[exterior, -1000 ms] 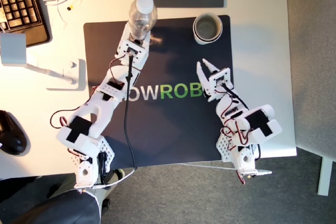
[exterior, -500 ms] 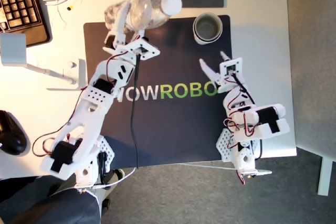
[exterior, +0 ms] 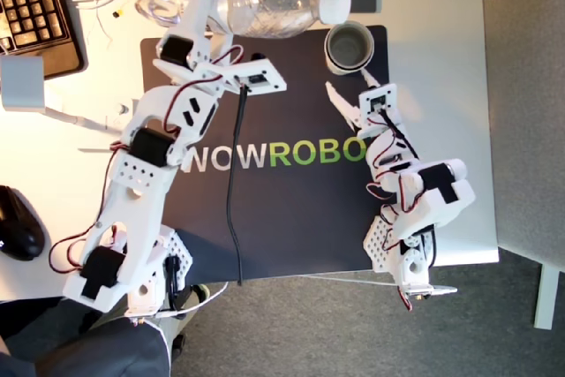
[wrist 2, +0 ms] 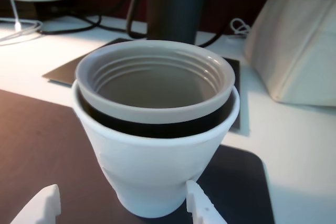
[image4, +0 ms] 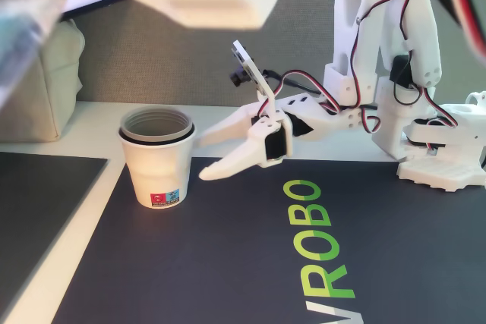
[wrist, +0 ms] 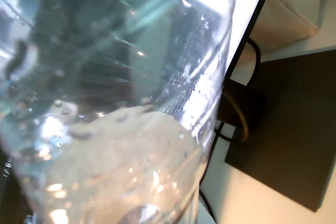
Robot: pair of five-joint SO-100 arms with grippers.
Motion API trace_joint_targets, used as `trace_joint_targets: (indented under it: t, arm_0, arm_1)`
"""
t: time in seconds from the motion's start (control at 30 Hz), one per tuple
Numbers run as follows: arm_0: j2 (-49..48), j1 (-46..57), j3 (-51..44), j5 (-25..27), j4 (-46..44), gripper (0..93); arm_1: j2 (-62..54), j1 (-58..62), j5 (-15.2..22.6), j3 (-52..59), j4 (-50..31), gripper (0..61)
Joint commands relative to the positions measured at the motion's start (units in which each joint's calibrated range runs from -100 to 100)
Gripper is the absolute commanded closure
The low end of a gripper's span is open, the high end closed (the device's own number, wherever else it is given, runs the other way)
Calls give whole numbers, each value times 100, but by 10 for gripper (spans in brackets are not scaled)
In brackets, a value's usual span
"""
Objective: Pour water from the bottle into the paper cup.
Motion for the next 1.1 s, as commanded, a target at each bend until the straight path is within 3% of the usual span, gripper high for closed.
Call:
trace_joint_targets:
  t: [0.0,0.4,0.57,0.67,1.0,1.07]
  arm_0:
    - [-449,13,-1517,-230,564,927]
    - [-449,39,-1535,-322,710,927]
    - [-406,52,-1508,-322,719,927]
    - [-388,65,-1499,-322,719,927]
    - [-406,65,-1244,-303,686,927]
    - [-440,65,-1199,-303,678,927]
  arm_1:
    - [723,-183,49,-1415,-166,297]
    - [1307,272,78,-3632,986,285]
    - [1376,415,-44,-3868,1354,160]
    - [1479,427,-166,-3877,1035,98]
    - [1462,32,-151,-4840,1321,116]
    - [1470,-39,-166,-4804,1338,148]
